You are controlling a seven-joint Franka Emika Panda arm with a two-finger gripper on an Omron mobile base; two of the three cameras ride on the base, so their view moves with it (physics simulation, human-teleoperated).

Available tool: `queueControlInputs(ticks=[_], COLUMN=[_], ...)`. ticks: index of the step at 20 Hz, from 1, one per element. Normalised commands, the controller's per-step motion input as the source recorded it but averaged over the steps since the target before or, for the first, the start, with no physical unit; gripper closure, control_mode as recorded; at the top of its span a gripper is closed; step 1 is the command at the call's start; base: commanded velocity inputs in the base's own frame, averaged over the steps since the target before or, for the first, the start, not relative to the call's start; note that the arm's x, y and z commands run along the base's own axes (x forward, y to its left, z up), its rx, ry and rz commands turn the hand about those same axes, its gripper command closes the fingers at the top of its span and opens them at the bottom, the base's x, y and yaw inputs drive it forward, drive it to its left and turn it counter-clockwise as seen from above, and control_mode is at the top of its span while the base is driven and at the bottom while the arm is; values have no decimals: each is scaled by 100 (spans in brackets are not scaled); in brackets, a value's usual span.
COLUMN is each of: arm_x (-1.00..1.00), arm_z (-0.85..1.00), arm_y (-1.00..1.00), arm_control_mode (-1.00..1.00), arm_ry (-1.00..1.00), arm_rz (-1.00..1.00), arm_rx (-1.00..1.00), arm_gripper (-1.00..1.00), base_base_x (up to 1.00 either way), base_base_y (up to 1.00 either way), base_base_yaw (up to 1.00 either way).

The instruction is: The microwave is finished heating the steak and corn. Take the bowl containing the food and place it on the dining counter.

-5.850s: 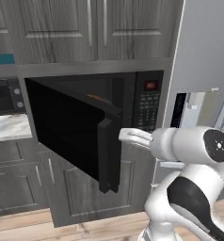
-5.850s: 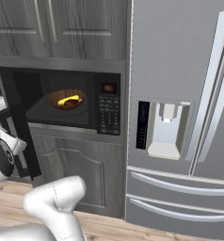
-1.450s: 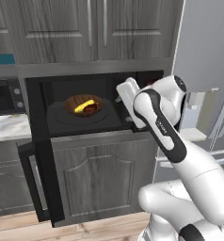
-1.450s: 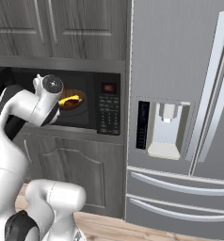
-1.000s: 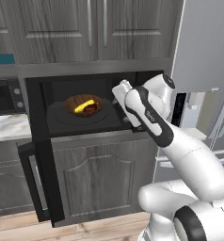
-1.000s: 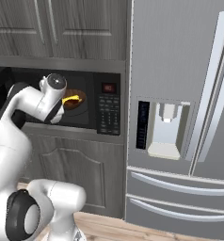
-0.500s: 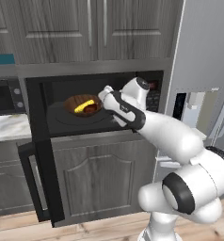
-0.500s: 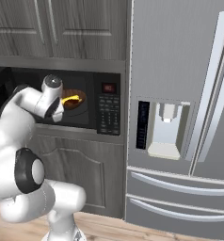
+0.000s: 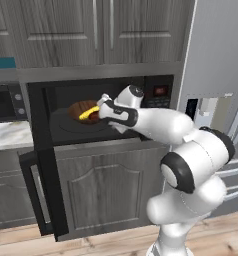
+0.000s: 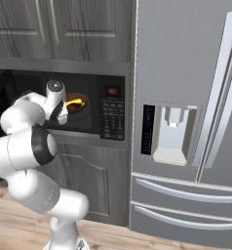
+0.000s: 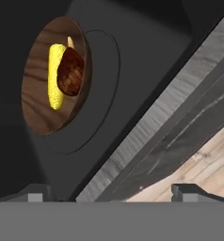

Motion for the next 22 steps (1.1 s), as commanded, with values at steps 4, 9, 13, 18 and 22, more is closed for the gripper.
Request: queueControlInputs(ticks=[4, 9, 13, 18, 22], arm_x=[62, 50, 50, 44, 44], arm_z=[-35, -39, -10, -13, -17], arm_y=[13, 13, 18, 18, 16], arm_control_mode=[-100, -100, -100, -100, -100], arm_ry=[2, 3, 0, 0, 0], arm_rz=[-1, 0, 0, -1, -1], arm_rx=[-5, -8, -2, -2, -3], arm_gripper=[-100, -100, -100, -100, -100], base_base_x=[0, 0, 0, 0, 0], base_base_y=[0, 0, 0, 0, 0], base_base_yaw=[0, 0, 0, 0, 0])
